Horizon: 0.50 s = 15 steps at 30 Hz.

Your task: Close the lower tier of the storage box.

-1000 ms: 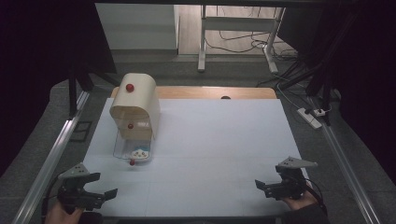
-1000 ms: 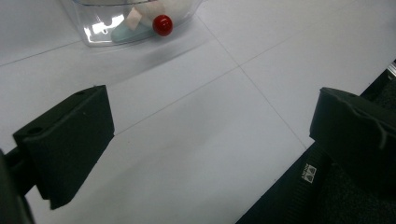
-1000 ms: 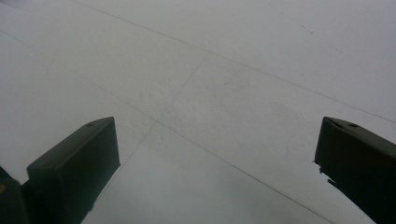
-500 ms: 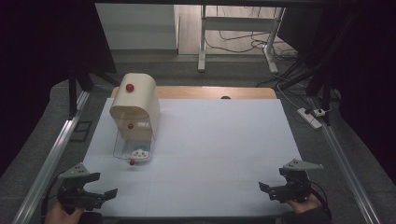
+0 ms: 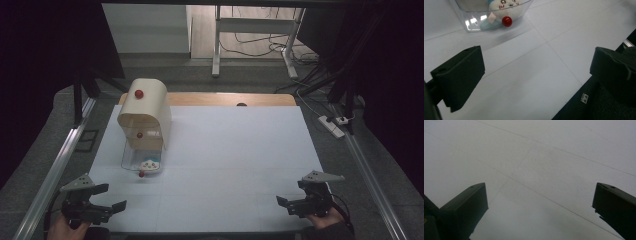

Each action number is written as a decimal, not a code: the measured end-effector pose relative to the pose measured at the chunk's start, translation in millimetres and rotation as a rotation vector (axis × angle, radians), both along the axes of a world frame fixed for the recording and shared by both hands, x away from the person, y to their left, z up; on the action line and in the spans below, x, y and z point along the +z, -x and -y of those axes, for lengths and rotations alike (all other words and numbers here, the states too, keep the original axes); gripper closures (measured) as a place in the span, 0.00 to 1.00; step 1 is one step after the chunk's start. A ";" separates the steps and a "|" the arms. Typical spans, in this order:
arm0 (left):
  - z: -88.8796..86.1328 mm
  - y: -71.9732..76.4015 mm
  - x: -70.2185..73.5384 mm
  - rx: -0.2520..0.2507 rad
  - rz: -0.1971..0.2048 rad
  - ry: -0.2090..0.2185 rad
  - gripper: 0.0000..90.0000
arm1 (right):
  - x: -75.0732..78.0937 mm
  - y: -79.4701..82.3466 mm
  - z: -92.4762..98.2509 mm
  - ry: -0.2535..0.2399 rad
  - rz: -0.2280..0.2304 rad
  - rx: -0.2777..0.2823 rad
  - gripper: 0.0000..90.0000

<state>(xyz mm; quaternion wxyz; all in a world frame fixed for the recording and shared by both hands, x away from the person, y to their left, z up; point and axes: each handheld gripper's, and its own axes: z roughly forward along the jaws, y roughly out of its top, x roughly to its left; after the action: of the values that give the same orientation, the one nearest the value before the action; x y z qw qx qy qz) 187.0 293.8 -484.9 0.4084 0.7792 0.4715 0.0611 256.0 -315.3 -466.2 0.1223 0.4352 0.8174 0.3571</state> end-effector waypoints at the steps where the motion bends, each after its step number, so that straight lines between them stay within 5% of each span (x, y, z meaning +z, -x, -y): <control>1: 0.5 0.0 0.2 0.000 0.002 -0.005 0.00 | -0.1 -0.1 0.1 0.000 -0.001 0.001 0.00; 8: 4.6 -0.8 -0.3 -0.020 0.004 -0.080 0.00 | -0.4 -0.5 0.3 -0.003 -0.009 0.004 0.00; 15: 7.9 -4.2 -0.1 -0.033 0.004 -0.098 0.00 | -1.1 -1.4 -1.2 0.004 -0.019 0.012 0.00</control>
<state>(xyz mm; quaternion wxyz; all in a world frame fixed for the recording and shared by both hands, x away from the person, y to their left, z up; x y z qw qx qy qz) 191.2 285.9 -485.0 0.3715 0.8059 0.4542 0.0789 257.4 -314.1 -467.3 0.1133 0.4334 0.8219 0.3519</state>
